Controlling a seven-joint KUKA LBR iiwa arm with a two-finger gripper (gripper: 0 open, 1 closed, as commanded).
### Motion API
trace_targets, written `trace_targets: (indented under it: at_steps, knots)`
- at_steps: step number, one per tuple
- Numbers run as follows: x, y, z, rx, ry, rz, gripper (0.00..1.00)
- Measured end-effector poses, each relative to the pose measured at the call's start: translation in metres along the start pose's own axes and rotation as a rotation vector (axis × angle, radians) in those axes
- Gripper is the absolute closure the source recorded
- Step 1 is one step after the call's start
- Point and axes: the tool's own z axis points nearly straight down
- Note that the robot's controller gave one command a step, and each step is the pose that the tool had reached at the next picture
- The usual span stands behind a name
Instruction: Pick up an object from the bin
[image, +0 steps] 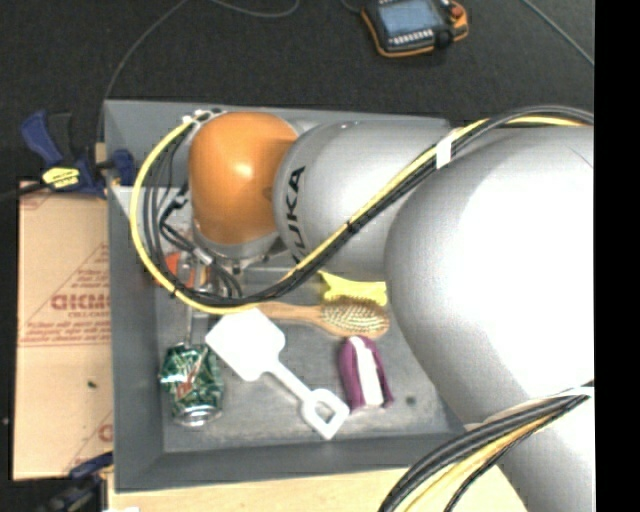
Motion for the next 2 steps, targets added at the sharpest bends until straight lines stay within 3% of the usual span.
trace_targets:
  at_steps: [1,2]
  knots:
    - [-0.002,-0.001,-0.004,-0.002,-0.008,0.004,0.0]
    - [0.059,0.007,0.053,0.0,-0.026,-0.591,0.0]
